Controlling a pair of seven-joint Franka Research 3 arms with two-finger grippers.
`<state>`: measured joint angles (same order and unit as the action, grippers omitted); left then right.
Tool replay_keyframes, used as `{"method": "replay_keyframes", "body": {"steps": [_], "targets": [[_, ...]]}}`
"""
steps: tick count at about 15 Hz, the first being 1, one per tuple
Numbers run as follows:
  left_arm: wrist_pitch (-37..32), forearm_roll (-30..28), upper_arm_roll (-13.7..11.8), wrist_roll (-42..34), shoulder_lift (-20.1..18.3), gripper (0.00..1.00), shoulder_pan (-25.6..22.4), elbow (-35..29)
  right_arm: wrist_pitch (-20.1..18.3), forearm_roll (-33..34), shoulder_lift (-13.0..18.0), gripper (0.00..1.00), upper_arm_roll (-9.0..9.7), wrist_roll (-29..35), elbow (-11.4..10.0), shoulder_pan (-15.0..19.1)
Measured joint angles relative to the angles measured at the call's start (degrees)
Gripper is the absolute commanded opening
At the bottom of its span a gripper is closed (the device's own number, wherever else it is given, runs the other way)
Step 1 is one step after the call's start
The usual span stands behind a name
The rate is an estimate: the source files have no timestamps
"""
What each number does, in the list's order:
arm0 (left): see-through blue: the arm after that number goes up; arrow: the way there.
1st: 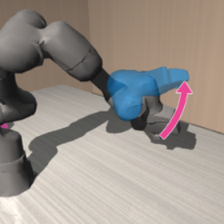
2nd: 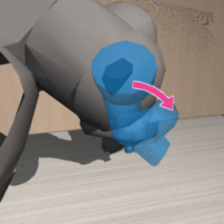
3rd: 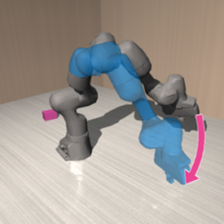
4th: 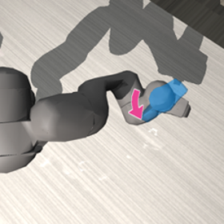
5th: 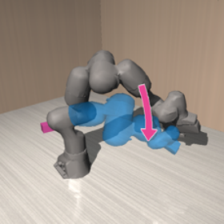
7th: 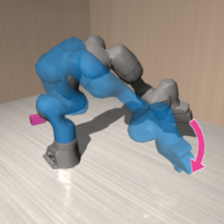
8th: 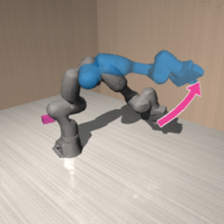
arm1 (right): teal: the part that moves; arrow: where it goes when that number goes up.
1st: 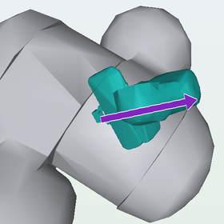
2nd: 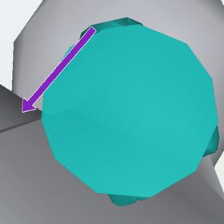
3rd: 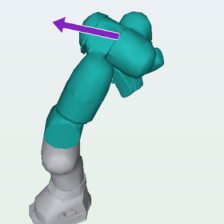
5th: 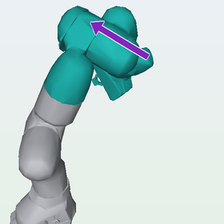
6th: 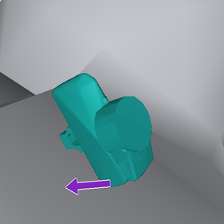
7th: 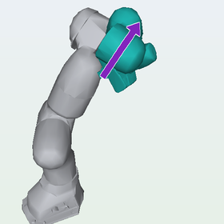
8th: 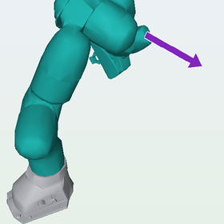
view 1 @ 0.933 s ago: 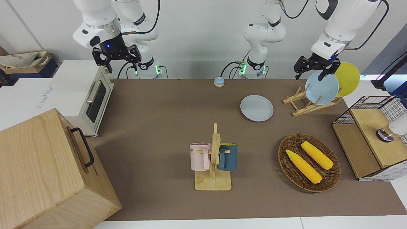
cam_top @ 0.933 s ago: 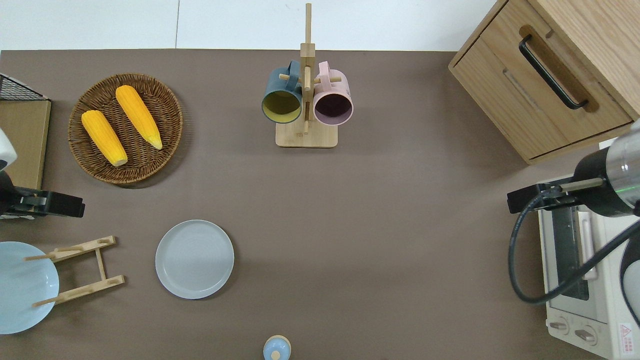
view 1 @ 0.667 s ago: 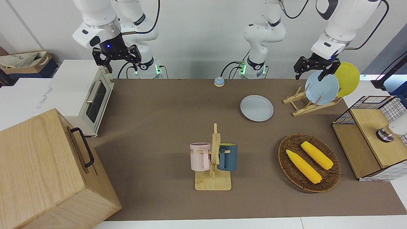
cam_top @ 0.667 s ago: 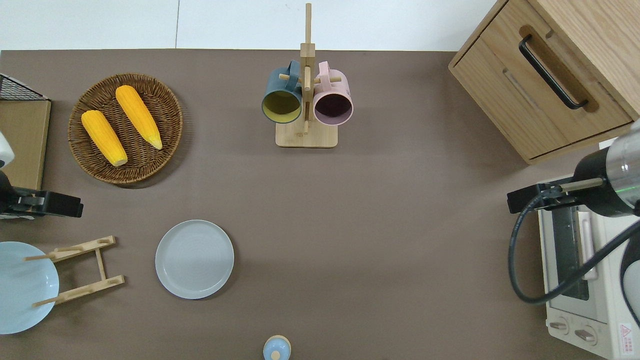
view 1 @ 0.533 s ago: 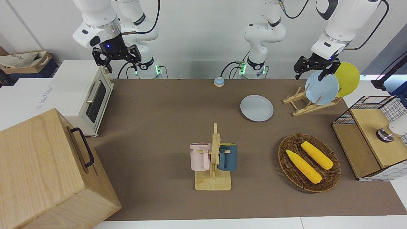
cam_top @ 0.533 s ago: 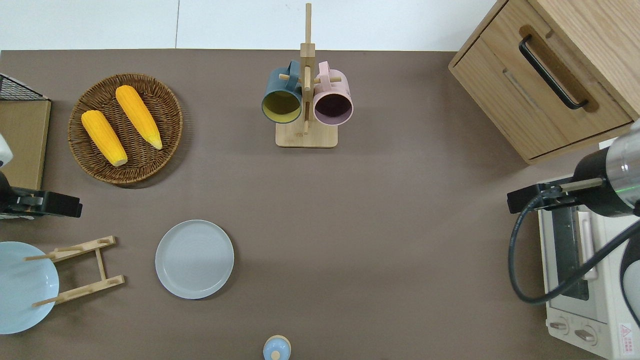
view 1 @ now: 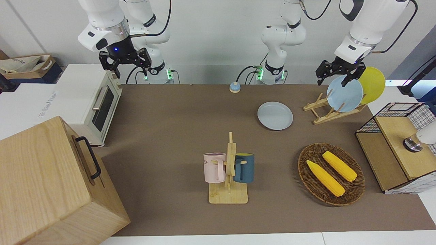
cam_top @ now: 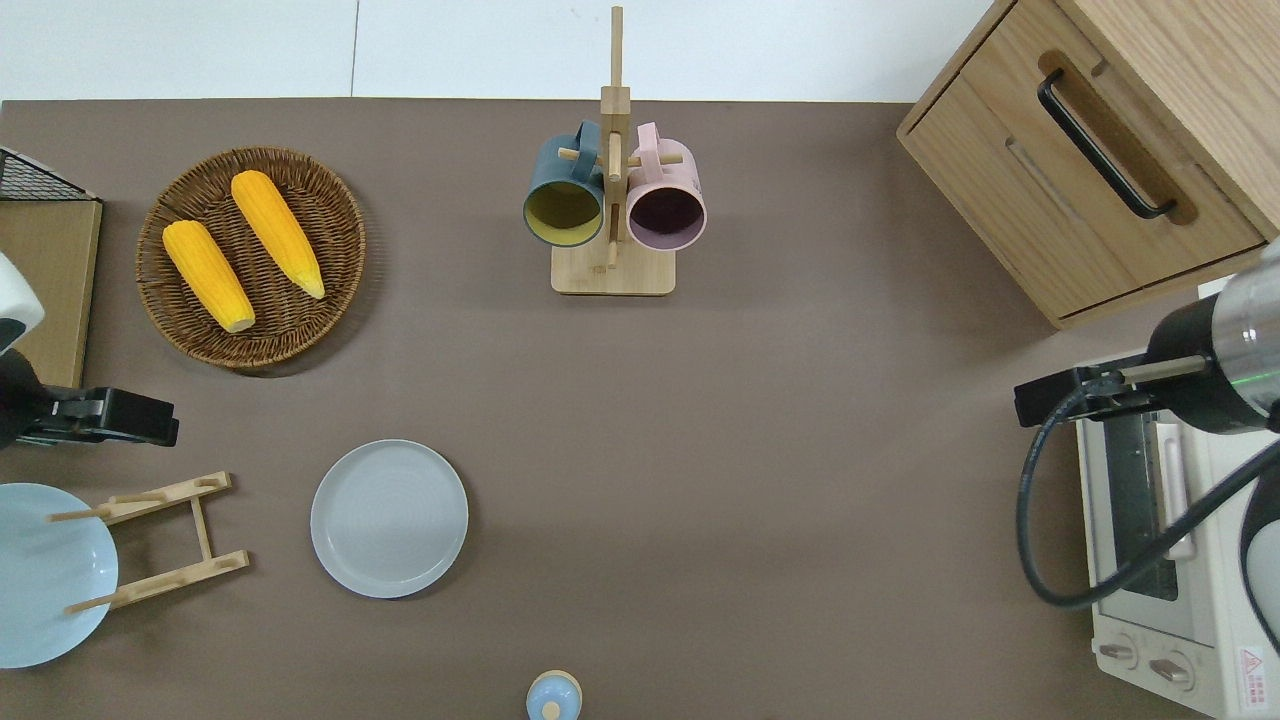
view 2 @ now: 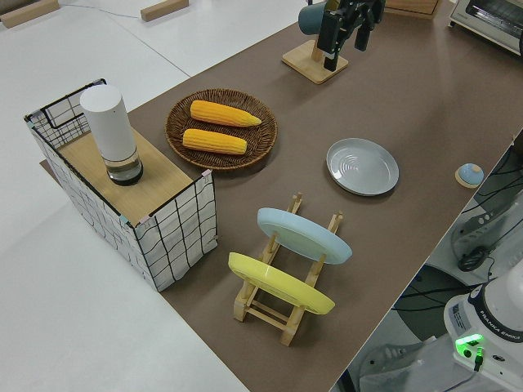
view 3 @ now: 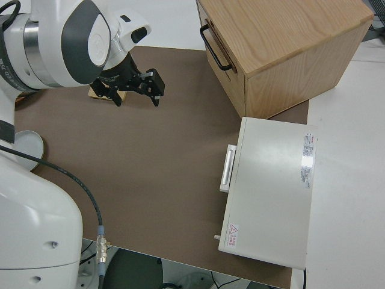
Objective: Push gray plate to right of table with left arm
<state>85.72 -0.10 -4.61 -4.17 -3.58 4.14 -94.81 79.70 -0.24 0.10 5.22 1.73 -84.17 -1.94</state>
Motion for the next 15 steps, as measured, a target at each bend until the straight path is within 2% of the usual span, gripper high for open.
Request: {"method": "replay_keyframes", "body": {"steps": [5, 15], "targets": [[1.4, -1.8, 0.0, 0.0, -1.0, 0.99, 0.0, -4.4, 0.0, 0.0, 0.0, 0.983, 0.0, 0.0, 0.0, 0.0], [17.4, -2.0, 0.6, 0.1, -12.3, 0.99, 0.0, -28.7, 0.0, 0.0, 0.0, 0.983, 0.0, 0.0, 0.0, 0.0]]}}
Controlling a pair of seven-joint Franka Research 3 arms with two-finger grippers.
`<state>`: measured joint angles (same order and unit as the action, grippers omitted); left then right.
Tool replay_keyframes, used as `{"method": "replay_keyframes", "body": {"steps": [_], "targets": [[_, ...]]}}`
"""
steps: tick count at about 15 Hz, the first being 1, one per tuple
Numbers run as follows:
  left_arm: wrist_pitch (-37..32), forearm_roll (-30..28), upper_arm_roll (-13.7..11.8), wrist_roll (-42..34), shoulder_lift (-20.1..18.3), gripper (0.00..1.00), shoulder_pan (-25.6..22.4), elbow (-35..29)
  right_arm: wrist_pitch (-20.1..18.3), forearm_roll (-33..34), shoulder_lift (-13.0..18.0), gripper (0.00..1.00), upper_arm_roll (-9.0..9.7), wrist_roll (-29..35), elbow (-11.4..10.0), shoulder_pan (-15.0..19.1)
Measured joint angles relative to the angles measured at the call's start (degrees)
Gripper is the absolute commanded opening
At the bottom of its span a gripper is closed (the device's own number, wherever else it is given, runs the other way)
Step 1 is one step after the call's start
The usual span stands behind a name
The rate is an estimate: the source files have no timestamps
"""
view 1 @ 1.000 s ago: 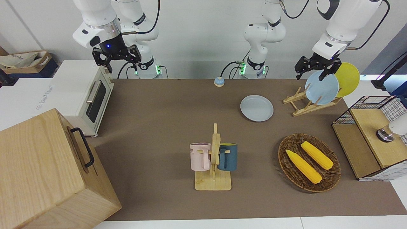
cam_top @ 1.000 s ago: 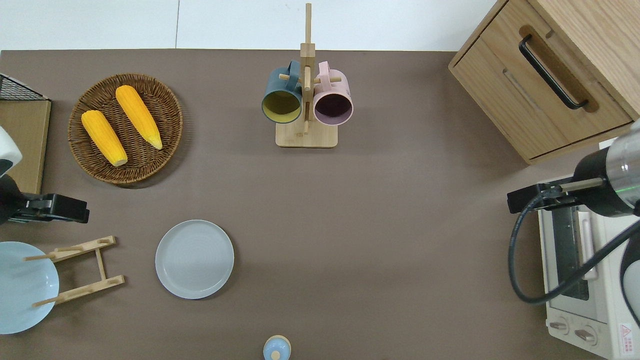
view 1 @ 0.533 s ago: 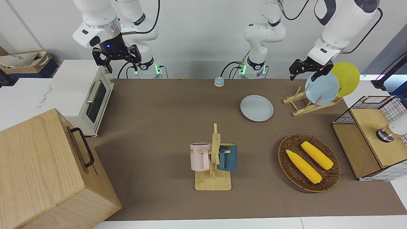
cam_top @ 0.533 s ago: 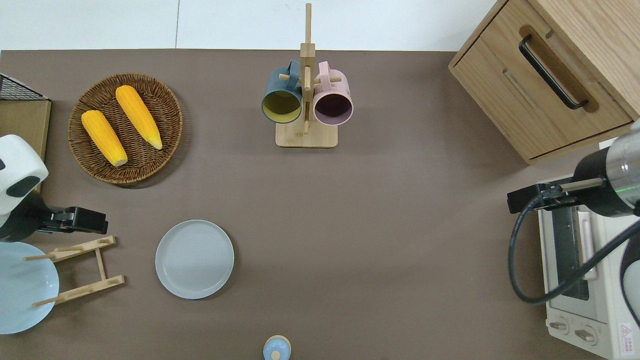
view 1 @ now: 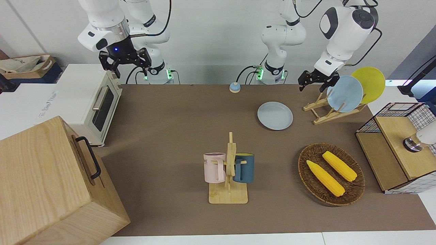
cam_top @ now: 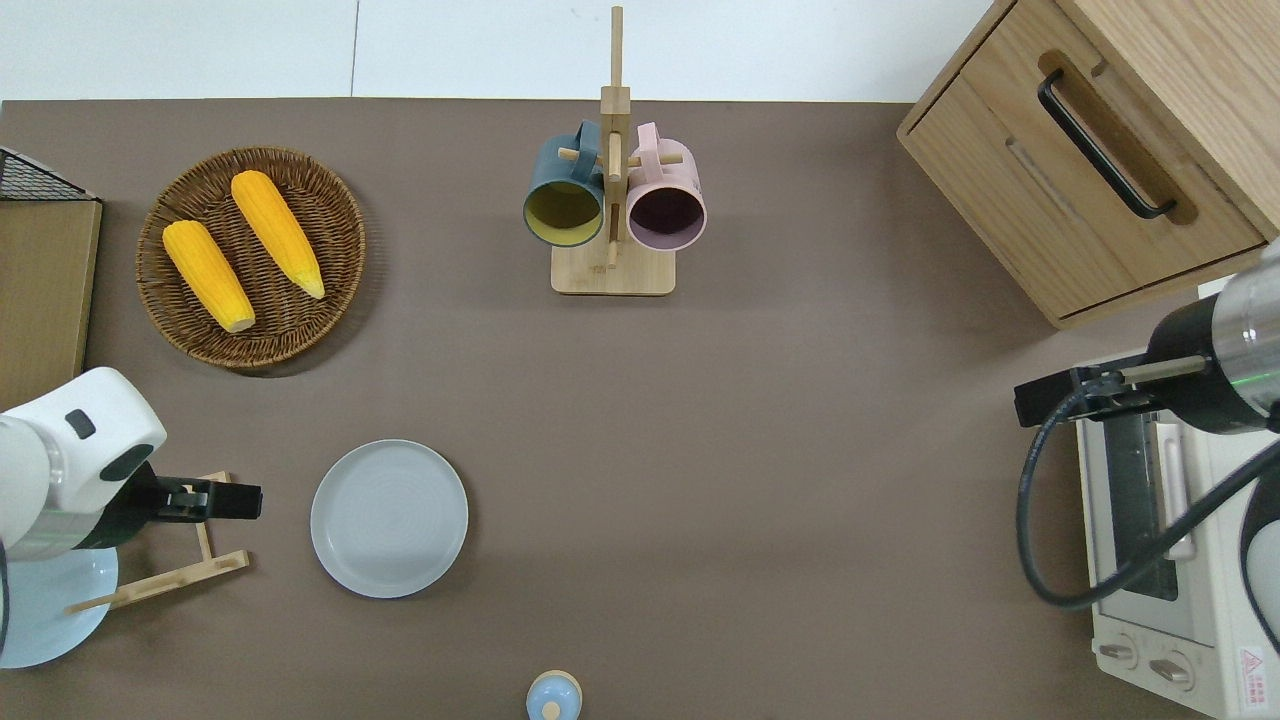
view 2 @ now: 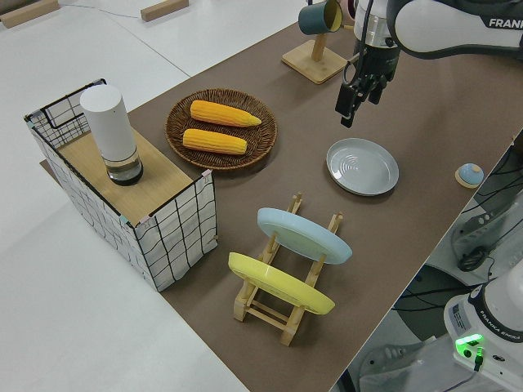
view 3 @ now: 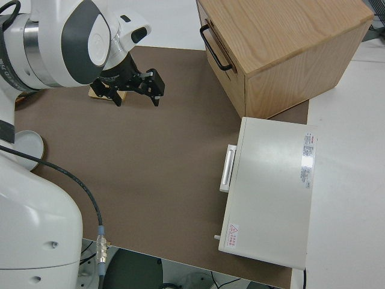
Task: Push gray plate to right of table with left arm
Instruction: 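Move the left gripper down beside the gray plate's near edge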
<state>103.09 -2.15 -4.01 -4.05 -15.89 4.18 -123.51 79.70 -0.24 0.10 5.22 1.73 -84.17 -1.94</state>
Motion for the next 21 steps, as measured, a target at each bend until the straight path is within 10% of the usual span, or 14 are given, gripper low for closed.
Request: {"method": "replay_keyframes", "body": {"steps": [21], "targets": [[32.2, 0.0, 2.7, 3.3, -2.1, 0.99, 0.0, -28.4, 0.0, 0.0, 0.0, 0.983, 0.0, 0.0, 0.0, 0.0]]}}
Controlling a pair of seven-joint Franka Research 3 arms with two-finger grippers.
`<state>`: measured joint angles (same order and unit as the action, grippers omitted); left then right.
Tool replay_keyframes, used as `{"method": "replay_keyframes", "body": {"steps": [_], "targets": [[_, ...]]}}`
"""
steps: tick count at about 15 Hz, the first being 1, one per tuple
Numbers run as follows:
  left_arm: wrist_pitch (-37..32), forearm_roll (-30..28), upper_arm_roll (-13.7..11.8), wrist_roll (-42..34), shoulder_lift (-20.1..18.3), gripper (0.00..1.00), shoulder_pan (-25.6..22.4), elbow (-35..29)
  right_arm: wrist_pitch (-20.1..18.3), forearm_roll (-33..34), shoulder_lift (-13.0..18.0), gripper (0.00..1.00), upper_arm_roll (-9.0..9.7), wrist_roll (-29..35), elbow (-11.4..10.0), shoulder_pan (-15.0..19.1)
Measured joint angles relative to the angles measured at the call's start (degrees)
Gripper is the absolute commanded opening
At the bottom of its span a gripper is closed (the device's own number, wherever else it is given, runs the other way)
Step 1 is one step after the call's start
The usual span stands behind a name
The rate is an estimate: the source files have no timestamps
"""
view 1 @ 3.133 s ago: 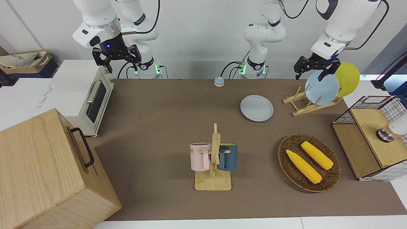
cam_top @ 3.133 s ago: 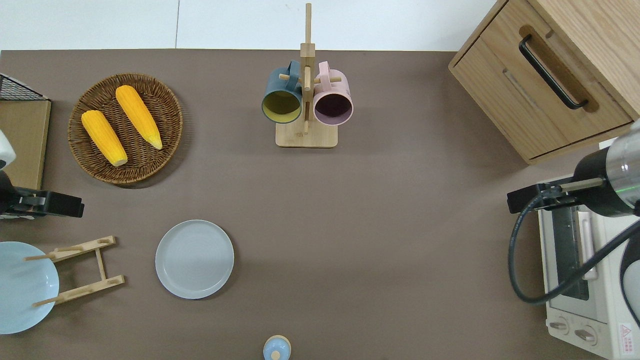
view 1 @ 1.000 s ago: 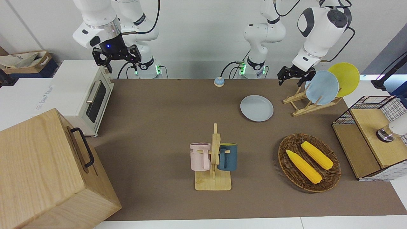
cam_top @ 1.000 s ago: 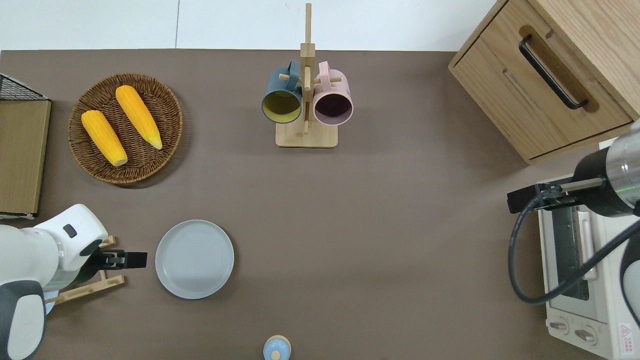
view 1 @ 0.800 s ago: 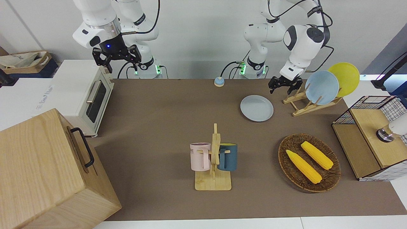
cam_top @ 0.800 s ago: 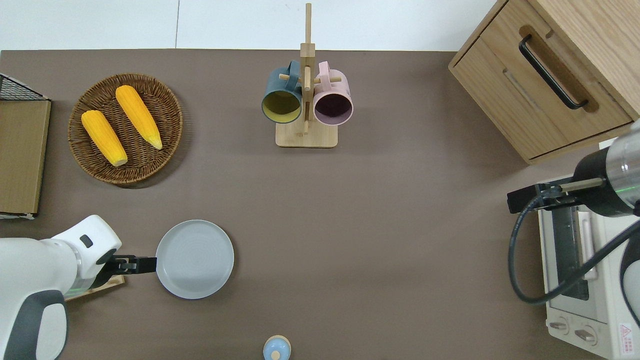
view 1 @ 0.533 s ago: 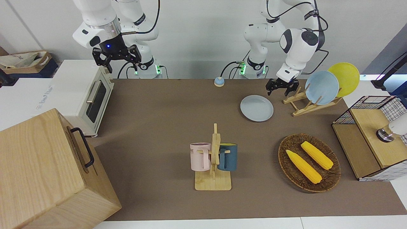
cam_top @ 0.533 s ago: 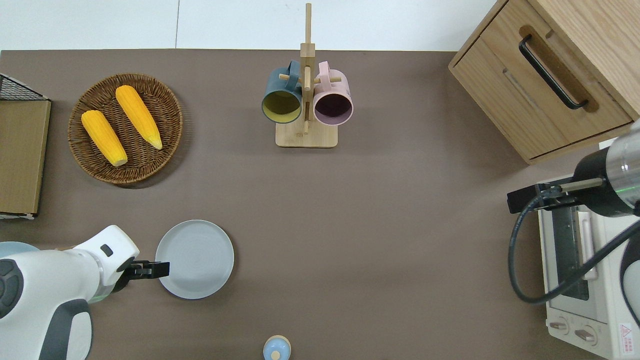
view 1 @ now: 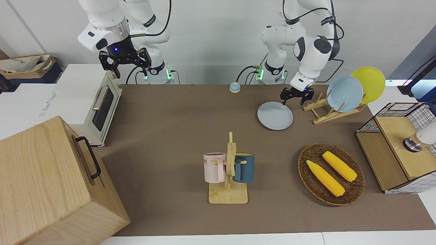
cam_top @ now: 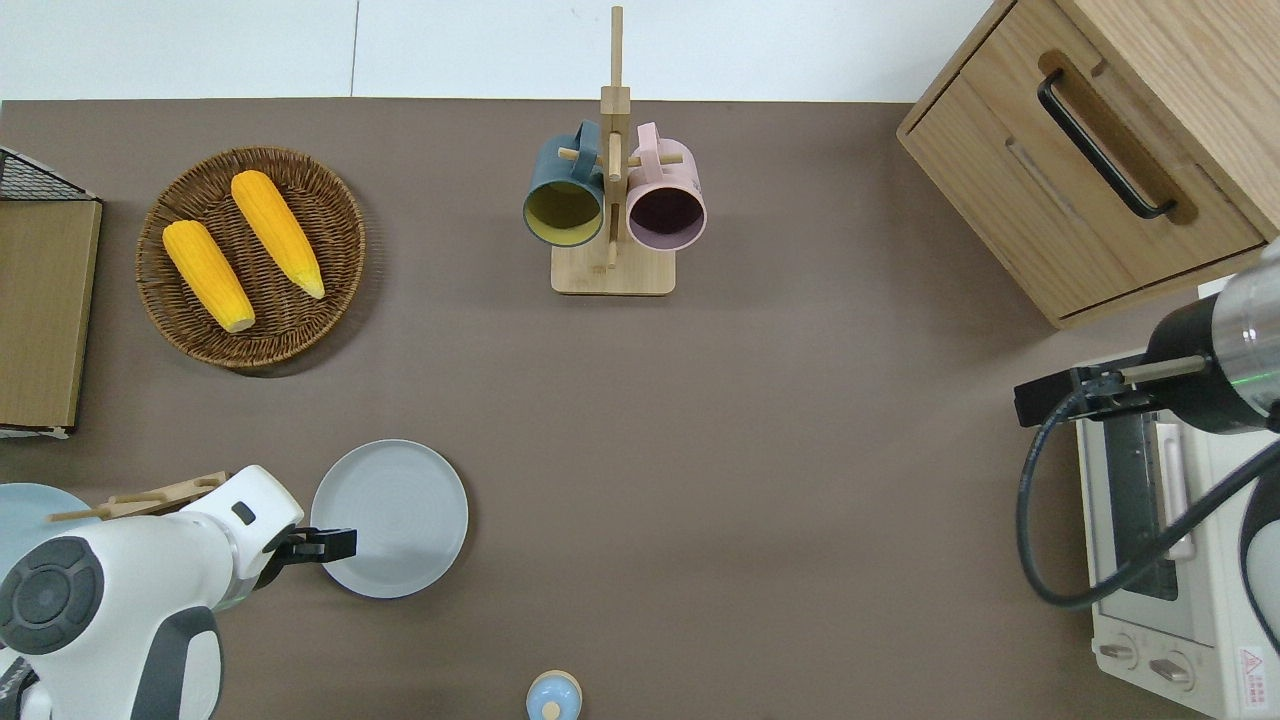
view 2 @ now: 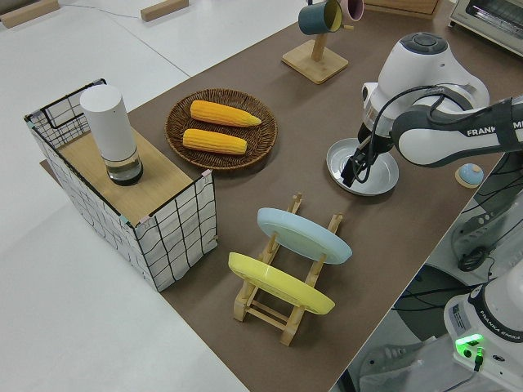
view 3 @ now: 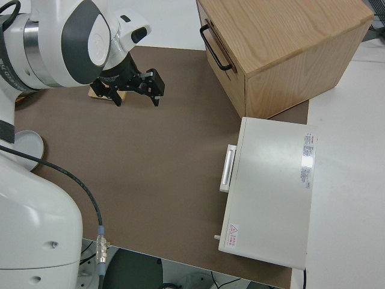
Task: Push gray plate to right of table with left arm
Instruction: 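Move the left gripper down beside the gray plate's near edge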
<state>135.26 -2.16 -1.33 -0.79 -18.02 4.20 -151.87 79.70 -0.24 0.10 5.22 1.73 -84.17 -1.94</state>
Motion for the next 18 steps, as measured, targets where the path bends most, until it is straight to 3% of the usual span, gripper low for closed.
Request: {"method": "replay_keyframes", "body": {"steps": [7, 8, 9, 12, 14, 15, 18], "targets": [[7.0, 0.0, 0.0, 0.0, 4.5, 0.99, 0.0, -2.5, 0.0, 0.0, 0.0, 0.983, 0.0, 0.0, 0.0, 0.0], [7.4, 0.0, 0.0, 0.0, 5.0, 0.95, 0.0, -2.5, 0.0, 0.0, 0.0, 0.983, 0.0, 0.0, 0.0, 0.0], [8.0, 0.0, -0.1, 0.0, 5.5, 0.85, 0.0, -2.6, 0.0, 0.0, 0.0, 0.983, 0.0, 0.0, 0.0, 0.0], [8.7, 0.0, -0.2, 0.0, 6.3, 0.34, -0.1, -2.6, 0.0, 0.0, 0.0, 0.983, 0.0, 0.0, 0.0, 0.0], [8.8, 0.0, -0.2, 0.0, 6.4, 0.09, -0.1, -2.6, 0.0, 0.0, 0.0, 0.983, 0.0, 0.0, 0.0, 0.0], [8.9, 0.0, -0.2, 0.0, 6.5, 0.01, -0.1, -2.6, 0.0, 0.0, 0.0, 0.983, 0.0, 0.0, 0.0, 0.0], [9.0, 0.0, -0.8, 0.0, 6.3, 0.0, -0.2, -2.5, 0.0, 0.0, 0.0, 0.983, 0.0, 0.0, 0.0, 0.0]]}}
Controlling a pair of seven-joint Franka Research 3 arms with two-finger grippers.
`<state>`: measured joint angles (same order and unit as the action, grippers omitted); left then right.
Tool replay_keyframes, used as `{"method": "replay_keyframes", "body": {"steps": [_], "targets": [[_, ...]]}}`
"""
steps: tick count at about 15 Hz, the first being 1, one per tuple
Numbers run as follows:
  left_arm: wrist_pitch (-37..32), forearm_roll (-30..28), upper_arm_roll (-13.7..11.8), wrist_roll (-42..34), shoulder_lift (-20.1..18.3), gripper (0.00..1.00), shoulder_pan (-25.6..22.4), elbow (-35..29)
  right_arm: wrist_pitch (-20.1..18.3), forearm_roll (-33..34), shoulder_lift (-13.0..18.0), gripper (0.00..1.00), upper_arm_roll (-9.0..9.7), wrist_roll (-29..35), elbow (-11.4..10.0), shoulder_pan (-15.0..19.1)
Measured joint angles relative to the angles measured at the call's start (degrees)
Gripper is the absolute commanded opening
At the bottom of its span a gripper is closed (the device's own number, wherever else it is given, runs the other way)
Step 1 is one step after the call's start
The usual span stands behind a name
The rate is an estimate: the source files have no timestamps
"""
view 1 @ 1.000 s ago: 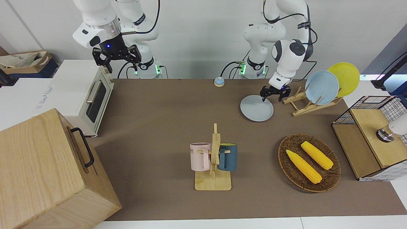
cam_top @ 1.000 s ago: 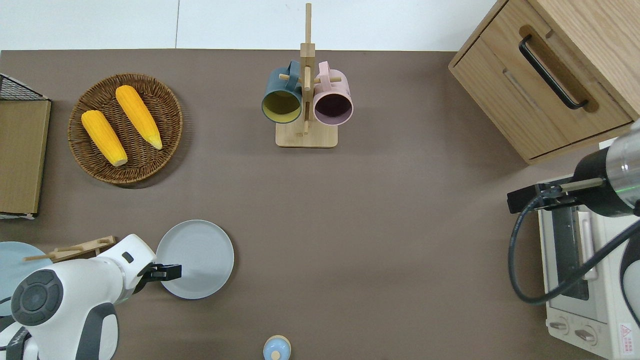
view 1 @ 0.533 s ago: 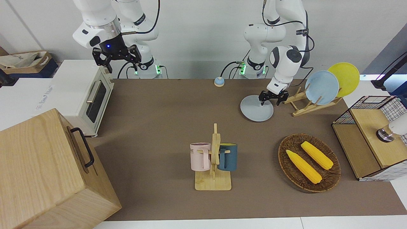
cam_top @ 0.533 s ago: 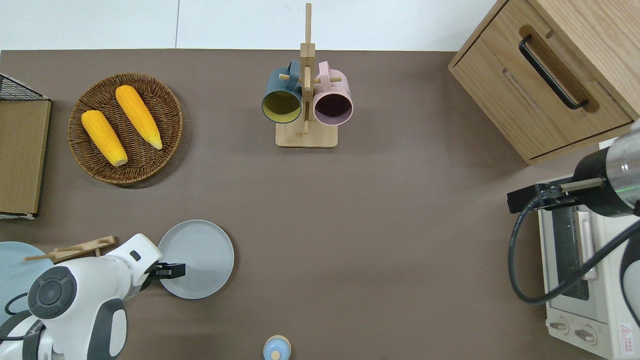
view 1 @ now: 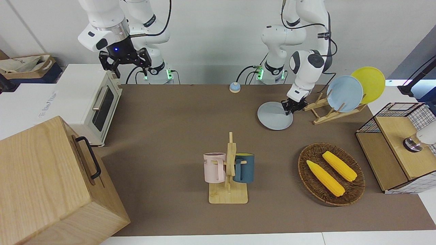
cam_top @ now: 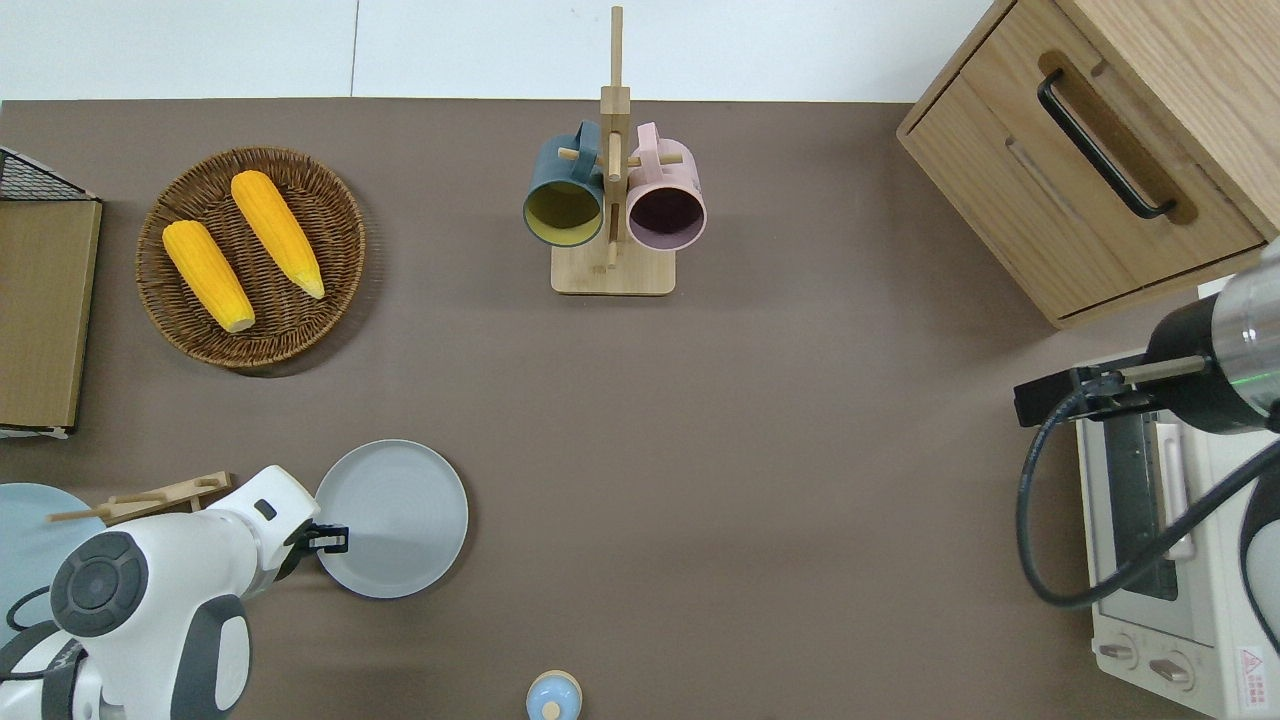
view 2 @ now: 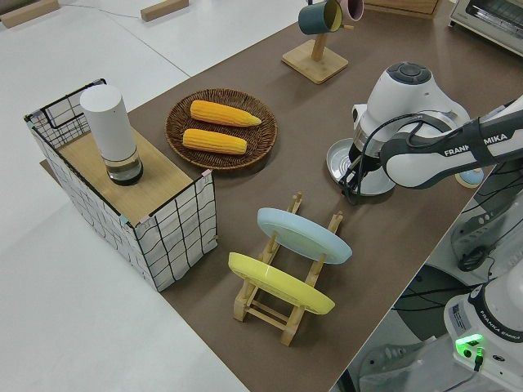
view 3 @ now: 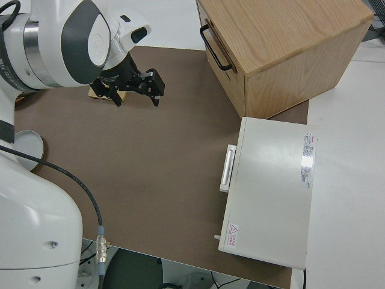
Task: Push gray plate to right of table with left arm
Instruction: 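Move the left gripper down beside the gray plate's near edge, then push the gray plate with the left gripper across the table toward the toaster oven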
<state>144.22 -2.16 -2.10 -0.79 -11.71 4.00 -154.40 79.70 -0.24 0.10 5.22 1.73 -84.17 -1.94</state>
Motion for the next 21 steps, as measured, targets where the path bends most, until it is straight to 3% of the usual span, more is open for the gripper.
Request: {"method": "replay_keyframes", "body": {"steps": [7, 11, 16, 21], "targets": [[0.2, 0.0, 0.8, 4.2, 0.1, 0.0, 1.1, 0.3, 0.0, 0.0, 0.0, 0.983, 0.0, 0.0, 0.0, 0.0], [0.2, 0.0, 1.2, 16.1, 1.8, 0.0, 9.8, 2.4, 0.0, 0.0, 0.0, 0.983, 0.0, 0.0, 0.0, 0.0], [0.2, 0.0, 1.5, 30.3, 7.1, 0.0, 21.0, 8.1, 0.0, 0.0, 0.0, 0.983, 0.0, 0.0, 0.0, 0.0], [0.1, 0.0, 3.0, 41.1, 12.9, 0.0, 27.8, 14.8, 0.0, 0.0, 0.0, 0.983, 0.0, 0.0, 0.0, 0.0]]}}
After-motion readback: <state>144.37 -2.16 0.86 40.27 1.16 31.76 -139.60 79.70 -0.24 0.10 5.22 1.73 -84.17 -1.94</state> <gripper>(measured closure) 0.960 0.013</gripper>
